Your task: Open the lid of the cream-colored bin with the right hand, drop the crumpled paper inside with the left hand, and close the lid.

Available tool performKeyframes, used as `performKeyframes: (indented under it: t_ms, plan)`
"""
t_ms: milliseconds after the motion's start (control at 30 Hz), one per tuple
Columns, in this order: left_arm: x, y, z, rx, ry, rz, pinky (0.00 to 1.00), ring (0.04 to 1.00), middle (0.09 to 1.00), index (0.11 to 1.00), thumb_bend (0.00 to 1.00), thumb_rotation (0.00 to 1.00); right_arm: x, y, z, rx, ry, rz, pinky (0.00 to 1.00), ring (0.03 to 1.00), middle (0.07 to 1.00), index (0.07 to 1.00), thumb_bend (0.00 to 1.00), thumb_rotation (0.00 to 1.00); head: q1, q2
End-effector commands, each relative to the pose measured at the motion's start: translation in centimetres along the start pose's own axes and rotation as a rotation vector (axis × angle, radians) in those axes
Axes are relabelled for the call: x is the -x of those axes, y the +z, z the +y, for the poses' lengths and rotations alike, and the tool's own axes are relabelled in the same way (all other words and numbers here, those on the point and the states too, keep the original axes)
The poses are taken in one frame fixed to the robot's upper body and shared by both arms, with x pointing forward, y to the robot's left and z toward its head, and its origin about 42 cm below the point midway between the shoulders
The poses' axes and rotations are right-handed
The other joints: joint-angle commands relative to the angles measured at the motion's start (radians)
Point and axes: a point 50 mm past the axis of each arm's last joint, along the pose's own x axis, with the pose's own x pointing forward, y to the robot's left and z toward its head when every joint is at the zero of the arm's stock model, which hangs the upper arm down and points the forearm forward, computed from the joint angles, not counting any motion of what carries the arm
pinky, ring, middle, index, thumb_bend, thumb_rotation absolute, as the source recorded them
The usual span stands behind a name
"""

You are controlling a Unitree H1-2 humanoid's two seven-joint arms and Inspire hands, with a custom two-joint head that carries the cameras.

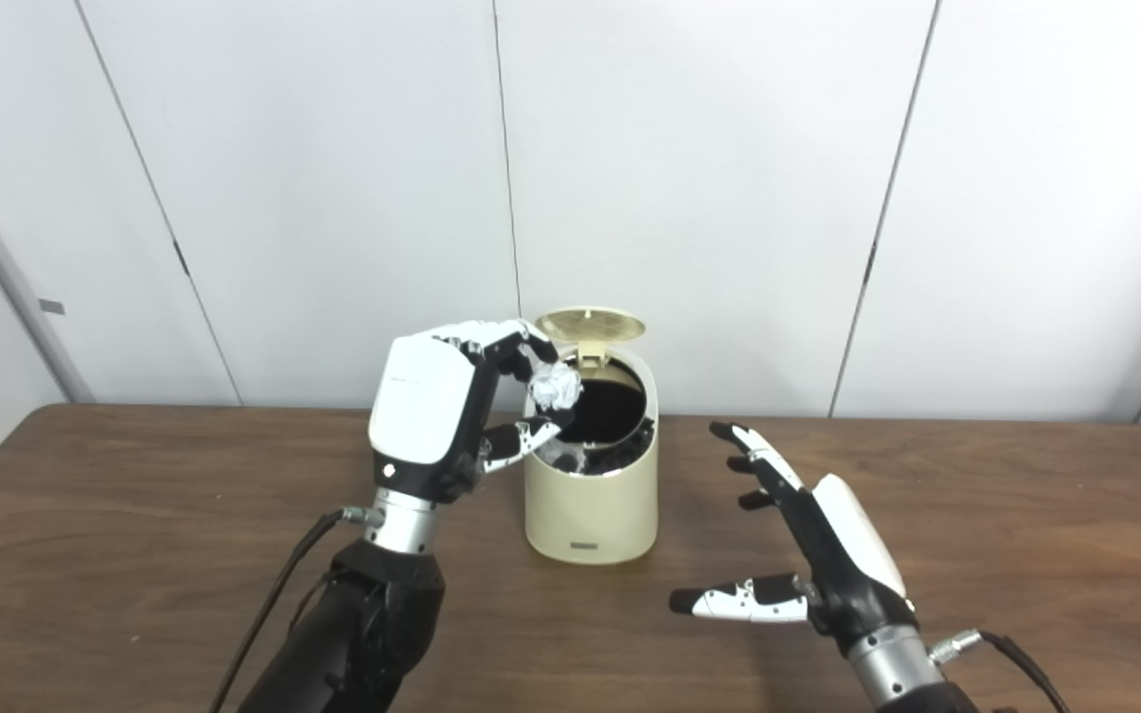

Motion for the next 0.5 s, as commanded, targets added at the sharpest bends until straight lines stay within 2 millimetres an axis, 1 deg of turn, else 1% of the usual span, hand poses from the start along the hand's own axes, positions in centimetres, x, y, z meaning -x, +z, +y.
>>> performKeyframes:
  t_ms: [0,133,233,333,467]
  plan:
    - [-2.7,0.9,0.9,0.013,0.065,-0.054,0.38,0.442,0.418,0.524,0.52,0.0,-0.7,1.4,-0.9,0.008,-0.046,-0.059,0.72,0.864,0.95,0.906,0.83,0.2,-0.002,0.001]
    - [-3.3,0.9,0.5,0.022,0.06,-0.062,0.39,0.442,0.416,0.524,0.52,0.0,-0.6,1.4,-0.9,0.009,-0.049,-0.055,0.74,0.87,0.951,0.907,0.83,0.2,-0.004,0.003]
    - [-3.8,0.9,0.1,0.01,0.057,-0.068,0.39,0.443,0.42,0.523,0.52,0.0,-0.6,1.5,-0.8,0.017,-0.046,-0.05,0.72,0.865,0.953,0.908,0.83,0.2,-0.005,0.003]
    - [-4.3,0.9,-0.4,-0.007,0.051,-0.07,0.39,0.442,0.425,0.525,0.52,0.0,-0.5,1.5,-0.8,0.016,-0.046,-0.051,0.73,0.868,0.955,0.91,0.83,0.2,-0.007,0.002]
    - [-4.8,0.6,-1.0,-0.041,0.025,-0.066,0.42,0.456,0.426,0.525,0.52,0.0,-0.5,1.5,-0.7,0.014,-0.05,-0.049,0.75,0.875,0.956,0.911,0.83,0.21,-0.011,0.004]
